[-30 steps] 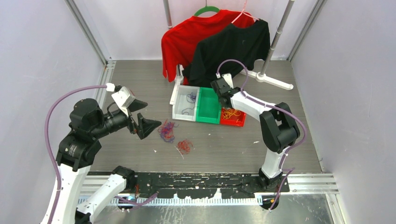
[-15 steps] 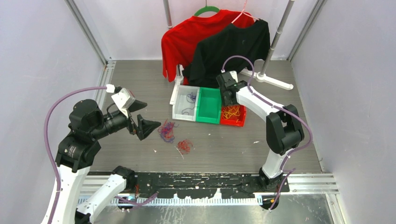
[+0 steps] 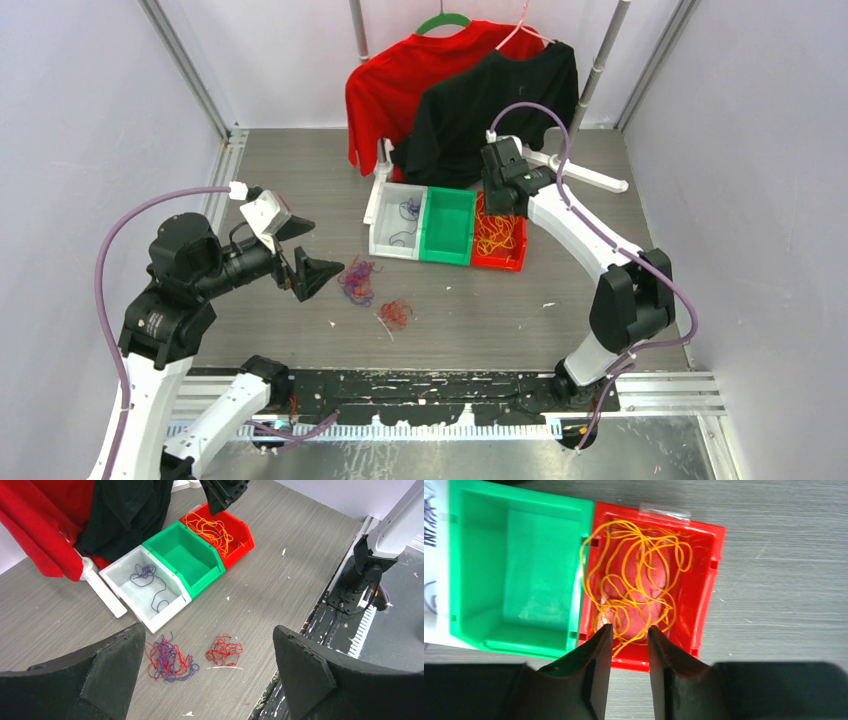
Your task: Untangle the cables
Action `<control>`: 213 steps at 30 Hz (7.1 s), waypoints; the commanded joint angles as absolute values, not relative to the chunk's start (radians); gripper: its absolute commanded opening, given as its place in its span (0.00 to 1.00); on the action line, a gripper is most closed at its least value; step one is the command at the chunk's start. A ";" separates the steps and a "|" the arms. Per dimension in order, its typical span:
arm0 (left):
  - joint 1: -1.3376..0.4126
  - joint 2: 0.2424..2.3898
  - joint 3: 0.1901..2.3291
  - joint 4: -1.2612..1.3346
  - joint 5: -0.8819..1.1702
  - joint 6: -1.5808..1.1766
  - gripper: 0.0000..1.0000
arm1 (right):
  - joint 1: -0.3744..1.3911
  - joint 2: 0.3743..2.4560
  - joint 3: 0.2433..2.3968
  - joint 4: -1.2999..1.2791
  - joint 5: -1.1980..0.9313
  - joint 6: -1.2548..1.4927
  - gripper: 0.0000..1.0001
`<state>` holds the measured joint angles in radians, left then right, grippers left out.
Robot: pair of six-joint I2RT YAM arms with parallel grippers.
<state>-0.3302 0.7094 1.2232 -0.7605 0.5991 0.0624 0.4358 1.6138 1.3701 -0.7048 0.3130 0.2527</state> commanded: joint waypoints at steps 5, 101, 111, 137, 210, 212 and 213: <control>-0.332 0.704 1.265 -0.750 0.608 0.078 0.97 | 0.396 1.647 1.327 -0.527 0.158 0.408 0.15; -0.330 0.806 1.163 -0.990 0.483 0.203 0.98 | 1.094 1.575 0.941 -0.006 0.237 0.511 0.45; -0.331 0.793 1.155 -1.040 0.523 0.260 0.96 | 1.094 1.497 0.930 -0.121 0.233 0.525 0.01; -0.402 0.810 0.918 -0.751 0.650 0.217 0.89 | 1.111 1.377 1.157 -0.177 0.094 0.644 0.01; -0.428 0.706 0.989 -0.782 0.709 0.262 0.78 | 1.097 0.953 1.104 -0.271 0.125 0.628 0.01; -0.429 0.720 0.989 -0.752 0.719 0.206 0.78 | 1.097 0.972 1.106 -0.233 0.101 0.635 0.01; -0.428 0.727 0.985 -0.737 0.718 0.179 0.78 | 1.097 0.982 1.109 -0.218 0.088 0.638 0.01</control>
<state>-0.4263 0.7105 0.9638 -0.8864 0.6590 0.3405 1.0977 0.9630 1.0462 -0.3573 0.1730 0.6121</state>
